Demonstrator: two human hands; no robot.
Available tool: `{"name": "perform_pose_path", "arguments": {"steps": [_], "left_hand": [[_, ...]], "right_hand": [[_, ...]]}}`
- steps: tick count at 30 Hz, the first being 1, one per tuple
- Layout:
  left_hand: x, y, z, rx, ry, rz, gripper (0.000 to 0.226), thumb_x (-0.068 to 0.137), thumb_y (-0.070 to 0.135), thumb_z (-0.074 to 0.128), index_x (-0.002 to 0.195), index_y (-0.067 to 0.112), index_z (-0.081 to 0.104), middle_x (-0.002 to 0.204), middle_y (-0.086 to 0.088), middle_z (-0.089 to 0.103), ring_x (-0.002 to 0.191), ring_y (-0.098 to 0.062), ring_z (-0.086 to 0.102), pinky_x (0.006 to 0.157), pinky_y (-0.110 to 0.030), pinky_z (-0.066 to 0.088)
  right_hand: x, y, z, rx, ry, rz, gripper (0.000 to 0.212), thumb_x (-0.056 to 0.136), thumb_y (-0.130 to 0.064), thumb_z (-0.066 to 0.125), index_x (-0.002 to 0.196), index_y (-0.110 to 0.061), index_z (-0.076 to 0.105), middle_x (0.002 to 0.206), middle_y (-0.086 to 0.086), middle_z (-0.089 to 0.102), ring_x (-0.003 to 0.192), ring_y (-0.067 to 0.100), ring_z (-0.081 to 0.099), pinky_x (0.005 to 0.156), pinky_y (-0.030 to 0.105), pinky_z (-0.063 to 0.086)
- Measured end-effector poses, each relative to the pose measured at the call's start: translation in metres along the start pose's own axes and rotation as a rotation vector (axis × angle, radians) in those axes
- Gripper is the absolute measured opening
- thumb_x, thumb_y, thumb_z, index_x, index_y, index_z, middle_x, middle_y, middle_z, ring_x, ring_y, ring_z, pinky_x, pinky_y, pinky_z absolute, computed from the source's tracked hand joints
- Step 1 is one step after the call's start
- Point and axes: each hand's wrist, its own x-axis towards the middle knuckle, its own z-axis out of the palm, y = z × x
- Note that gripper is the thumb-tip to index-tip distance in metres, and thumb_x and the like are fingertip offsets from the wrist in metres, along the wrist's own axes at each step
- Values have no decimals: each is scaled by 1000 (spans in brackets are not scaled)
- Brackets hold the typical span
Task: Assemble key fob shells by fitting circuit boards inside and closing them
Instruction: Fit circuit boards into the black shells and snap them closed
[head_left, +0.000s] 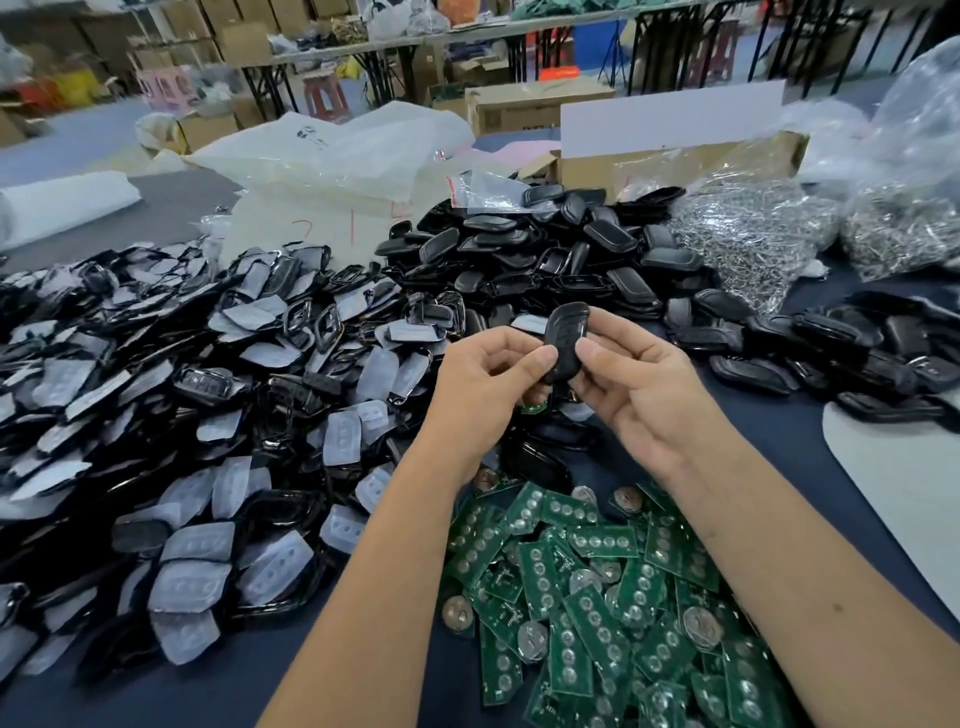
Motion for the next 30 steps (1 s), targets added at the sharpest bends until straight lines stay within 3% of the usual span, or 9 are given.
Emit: {"name": "perform_pose_path", "arguments": {"steps": [4, 9, 15, 18, 20, 23, 25, 28, 30], "left_hand": [[-1, 5, 3, -25, -28, 10, 11, 100, 11, 66, 90, 11, 72, 78, -1, 70, 68, -10, 60, 65, -21, 51], [0, 6, 9, 2, 27, -16, 13, 102, 11, 63, 90, 10, 68, 76, 3, 65, 66, -8, 53, 66, -22, 49], [-5, 7, 15, 625, 98, 263, 16, 96, 7, 67, 85, 9, 55, 76, 1, 57, 71, -13, 50, 65, -23, 42], [-5, 6, 20, 746, 69, 342, 17, 94, 1, 63, 84, 7, 51, 80, 7, 50, 72, -14, 46, 65, -29, 38], [-6, 7, 20, 757, 76, 391, 19, 93, -1, 65, 83, 8, 51, 79, 13, 46, 72, -6, 45, 65, -21, 34], [-7, 8, 15, 662, 79, 449, 18, 93, 14, 73, 82, 10, 60, 77, 13, 55, 73, -5, 53, 67, -13, 38], [-7, 5, 10, 629, 123, 451, 25, 98, 35, 66, 81, 16, 65, 76, 12, 59, 74, -8, 56, 67, -17, 39], [-3, -7, 0, 852, 225, 335, 29, 100, 49, 57, 92, 22, 65, 84, 9, 59, 89, -15, 53, 77, -31, 42], [-3, -12, -2, 983, 220, 216, 32, 95, 54, 61, 109, 26, 67, 92, 7, 58, 98, -17, 47, 83, -32, 40]], "right_hand": [[1, -1, 2, 41, -17, -14, 28, 78, -3, 69, 92, -21, 86, 98, 4, 81, 82, 11, 77, 68, 18, 58], [1, 1, 4, 55, 83, -22, 21, 73, -4, 76, 90, -15, 82, 94, 6, 81, 79, 13, 77, 69, 21, 60], [2, 14, 6, -270, 193, -100, 22, 87, -9, 81, 109, -10, 77, 100, 9, 81, 96, 23, 78, 82, 30, 63], [1, 17, 7, -292, 229, -138, 22, 87, -10, 83, 108, -12, 78, 101, 8, 81, 99, 24, 78, 84, 30, 62], [1, 16, 8, -280, 228, -138, 24, 87, -10, 82, 111, -11, 77, 102, 9, 81, 101, 24, 78, 86, 31, 61], [1, 11, 9, -160, 185, -110, 41, 83, -16, 81, 120, -3, 72, 106, 13, 80, 104, 26, 77, 89, 33, 61], [2, 7, 7, -38, 193, -105, 37, 89, -11, 74, 122, 4, 67, 107, 17, 78, 104, 30, 76, 90, 35, 62], [4, 2, 1, 50, 183, -113, 17, 98, -6, 64, 113, 2, 67, 109, 20, 76, 107, 35, 73, 95, 40, 61], [5, 0, -1, 105, 130, -99, 17, 95, -9, 64, 110, -1, 66, 110, 20, 74, 109, 36, 72, 94, 38, 61]]}}
